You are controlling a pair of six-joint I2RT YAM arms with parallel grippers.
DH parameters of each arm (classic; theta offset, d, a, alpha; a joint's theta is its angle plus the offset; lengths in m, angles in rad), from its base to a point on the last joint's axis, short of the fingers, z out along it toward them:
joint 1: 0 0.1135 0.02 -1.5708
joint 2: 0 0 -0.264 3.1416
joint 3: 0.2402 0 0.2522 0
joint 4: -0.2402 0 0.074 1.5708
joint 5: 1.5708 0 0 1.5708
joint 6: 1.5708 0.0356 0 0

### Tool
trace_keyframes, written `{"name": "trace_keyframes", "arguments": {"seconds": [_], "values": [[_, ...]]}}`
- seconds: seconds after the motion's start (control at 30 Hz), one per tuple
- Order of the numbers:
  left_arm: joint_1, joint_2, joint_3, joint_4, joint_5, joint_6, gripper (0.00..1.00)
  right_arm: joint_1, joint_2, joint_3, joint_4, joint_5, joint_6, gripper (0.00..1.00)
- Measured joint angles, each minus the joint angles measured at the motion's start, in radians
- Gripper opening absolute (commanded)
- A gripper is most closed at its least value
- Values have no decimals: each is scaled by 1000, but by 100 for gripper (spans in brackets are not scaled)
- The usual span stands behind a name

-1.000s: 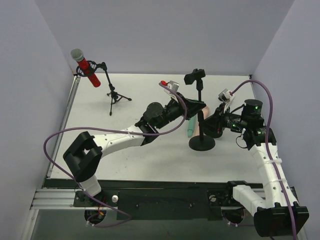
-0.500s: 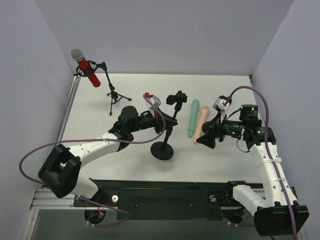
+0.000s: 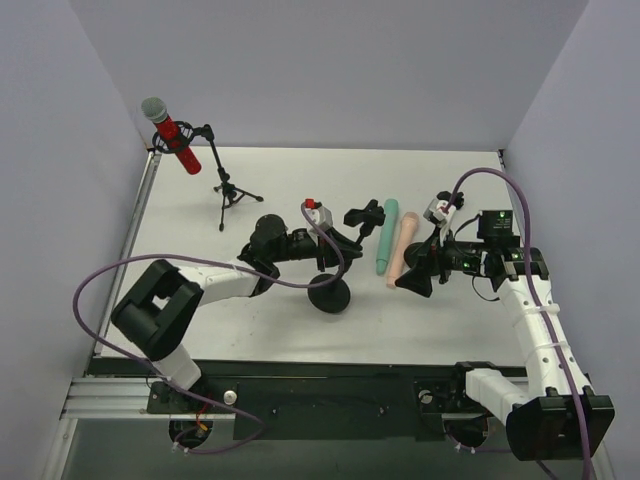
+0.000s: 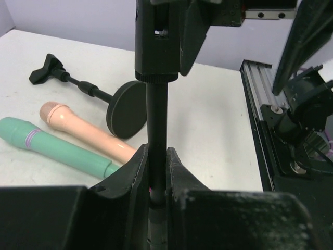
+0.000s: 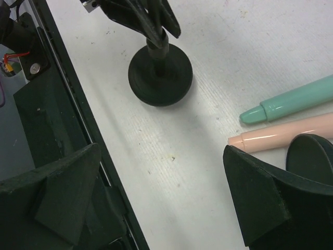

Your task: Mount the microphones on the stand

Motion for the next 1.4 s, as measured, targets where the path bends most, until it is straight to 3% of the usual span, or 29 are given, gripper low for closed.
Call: {"name": "trace_keyframes", "arguments": {"seconds": [0.13,0.3,0.53,0.6,0.77,1.03,1.07,1.23,1.4], "values": [[0,118,30,162,-2,-77,0,-11,1,0,-6,0,-10,98],[0,154,11,283,-6,-126,27,-13,4,1,-29,-1,-31,98],[14,114,-113,330,-21,-106,43,-16,40,17,-79,-2,-80,98],[19,92,-139,335,-32,-95,59,-16,45,20,-89,-2,-89,98],[27,-3,-227,317,-106,-69,65,-16,48,23,-101,-1,-104,98],[33,-322,-386,117,-304,-63,67,-16,65,35,-106,24,-92,96],[33,-366,-398,72,-331,-72,71,-16,72,40,-100,34,-79,96],[34,-623,-398,-260,-517,-147,87,8,104,73,-27,168,85,94],[41,-848,-292,-587,-645,-194,88,83,183,146,29,370,282,86]]}}
